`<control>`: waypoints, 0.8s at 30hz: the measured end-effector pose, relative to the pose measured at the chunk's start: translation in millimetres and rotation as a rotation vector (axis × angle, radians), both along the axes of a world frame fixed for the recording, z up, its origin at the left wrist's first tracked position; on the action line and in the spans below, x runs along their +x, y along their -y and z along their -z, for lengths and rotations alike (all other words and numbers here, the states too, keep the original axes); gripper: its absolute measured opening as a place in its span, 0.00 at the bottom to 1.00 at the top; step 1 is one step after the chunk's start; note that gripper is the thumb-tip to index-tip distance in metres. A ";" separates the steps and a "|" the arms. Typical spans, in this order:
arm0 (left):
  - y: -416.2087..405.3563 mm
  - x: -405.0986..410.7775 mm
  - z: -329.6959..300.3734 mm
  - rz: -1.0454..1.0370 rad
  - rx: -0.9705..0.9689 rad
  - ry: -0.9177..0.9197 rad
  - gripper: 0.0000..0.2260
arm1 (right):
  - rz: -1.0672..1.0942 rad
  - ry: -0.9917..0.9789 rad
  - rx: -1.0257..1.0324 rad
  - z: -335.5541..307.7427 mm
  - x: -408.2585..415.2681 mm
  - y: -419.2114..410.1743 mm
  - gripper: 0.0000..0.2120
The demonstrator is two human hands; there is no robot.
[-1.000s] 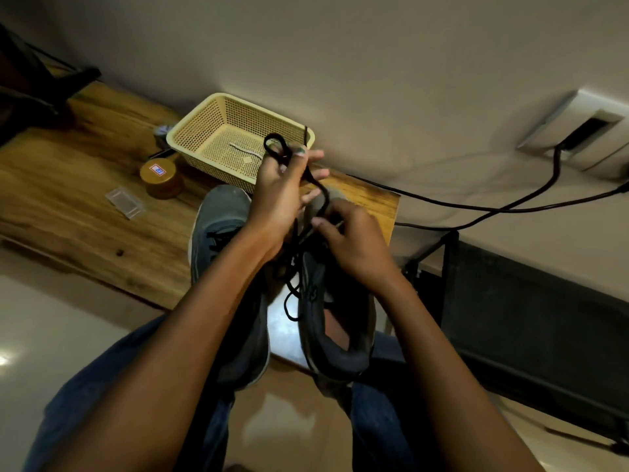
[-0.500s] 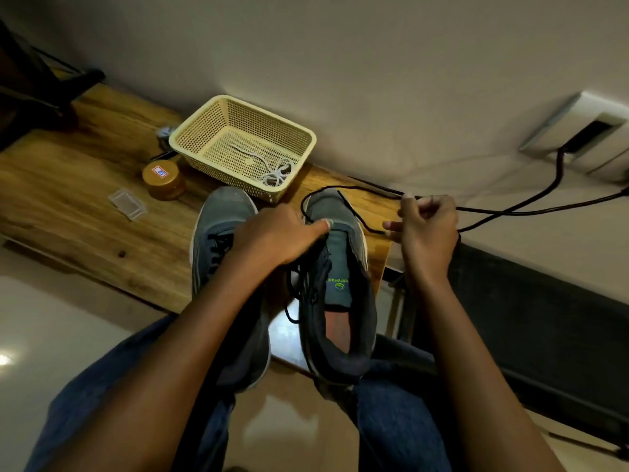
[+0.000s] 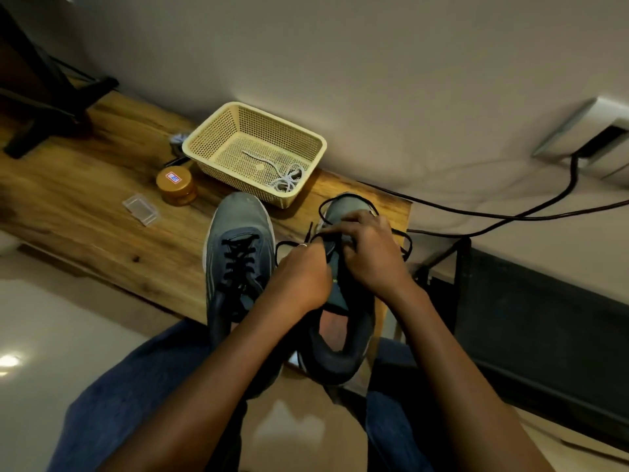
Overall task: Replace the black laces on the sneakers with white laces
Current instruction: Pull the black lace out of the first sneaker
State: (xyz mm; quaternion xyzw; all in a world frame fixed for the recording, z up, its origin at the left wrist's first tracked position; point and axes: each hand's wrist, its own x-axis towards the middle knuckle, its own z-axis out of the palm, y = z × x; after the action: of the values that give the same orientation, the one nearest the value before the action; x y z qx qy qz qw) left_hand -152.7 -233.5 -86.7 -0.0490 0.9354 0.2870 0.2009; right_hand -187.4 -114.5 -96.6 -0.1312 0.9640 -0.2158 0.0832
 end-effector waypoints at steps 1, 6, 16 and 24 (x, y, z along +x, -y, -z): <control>-1.3 -0.4 1.7 -0.012 0.032 -0.008 0.17 | 0.022 -0.009 0.038 -0.2 -0.6 0.5 0.21; -13.7 0.9 10.5 -0.079 0.115 -0.101 0.19 | 0.118 -0.120 0.119 4.3 -3.3 4.7 0.14; -14.3 -7.4 7.6 -0.102 -0.134 -0.330 0.07 | 0.177 -0.207 0.039 9.2 -6.8 2.3 0.07; -10.3 -10.6 9.1 -0.099 -0.094 -0.352 0.08 | 0.457 -0.234 -0.308 5.1 -1.6 0.4 0.03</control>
State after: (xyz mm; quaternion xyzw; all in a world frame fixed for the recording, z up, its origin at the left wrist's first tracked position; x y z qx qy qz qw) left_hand -163.2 -223.2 -95.8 -0.0536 0.9649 0.2565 0.0171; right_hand -189.0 -114.9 -101.7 0.0540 0.9275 -0.3560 -0.1002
